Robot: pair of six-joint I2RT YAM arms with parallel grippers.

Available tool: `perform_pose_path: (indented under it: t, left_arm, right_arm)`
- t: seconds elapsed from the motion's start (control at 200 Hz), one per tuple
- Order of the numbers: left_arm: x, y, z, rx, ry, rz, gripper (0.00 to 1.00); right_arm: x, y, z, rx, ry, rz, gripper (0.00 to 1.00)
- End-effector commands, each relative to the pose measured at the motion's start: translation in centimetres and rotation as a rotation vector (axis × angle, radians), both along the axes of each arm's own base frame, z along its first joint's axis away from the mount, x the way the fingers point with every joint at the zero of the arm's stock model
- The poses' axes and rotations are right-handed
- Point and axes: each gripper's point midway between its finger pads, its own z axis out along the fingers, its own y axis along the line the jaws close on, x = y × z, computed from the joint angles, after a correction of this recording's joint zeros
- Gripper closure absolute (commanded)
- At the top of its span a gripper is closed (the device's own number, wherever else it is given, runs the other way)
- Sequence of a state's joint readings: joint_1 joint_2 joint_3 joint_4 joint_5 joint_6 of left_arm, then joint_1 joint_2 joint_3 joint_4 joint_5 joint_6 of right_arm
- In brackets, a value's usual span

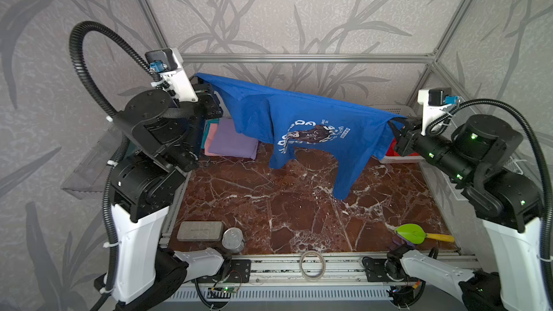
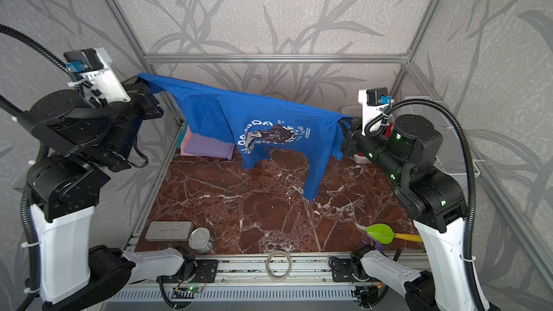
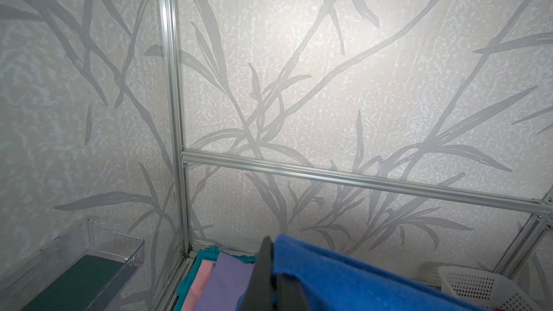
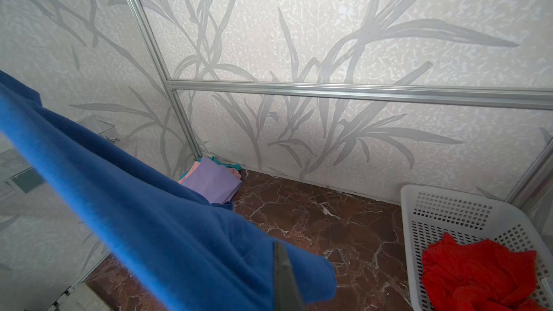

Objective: Fold and stack the t-shirts
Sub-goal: 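Raise the blue t-shirt high with both grippers and shake it out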

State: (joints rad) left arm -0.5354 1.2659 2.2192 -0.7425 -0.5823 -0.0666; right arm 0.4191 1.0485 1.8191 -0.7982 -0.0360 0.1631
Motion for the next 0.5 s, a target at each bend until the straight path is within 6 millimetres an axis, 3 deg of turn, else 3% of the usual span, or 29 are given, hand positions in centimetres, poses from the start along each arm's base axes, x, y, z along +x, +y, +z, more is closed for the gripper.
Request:
perform_pose_path:
  t: [0.0,0.115,0.265,0.405,0.495]
  left_arm:
    - [-4.3,6.1,4.1,-0.097,-0.134,0.230,1.00]
    - [-1.9,4.7,4.3,-0.048,-0.121,0.232,1.00]
    - [4.4,2.3,2.1,0.091,-0.028,0.320,1.00]
    - [13.0,-1.2,-2.4,0.195,0.090,0.307,1.00]
    - [19.2,-2.7,-7.2,0.237,0.199,0.294,1.00]
  right_arm:
    - [-0.5,-3.6,0.2,0.022,0.013,-0.167,1.00]
    - [2.6,-2.8,-1.3,-0.025,0.054,-0.189,1.00]
    - [8.1,-2.2,-5.3,-0.133,0.148,-0.264,1.00]
    - [13.9,-2.9,-11.0,-0.173,0.277,-0.342,1.00]
    - [17.5,-3.6,-15.9,-0.224,0.380,-0.399,1.00]
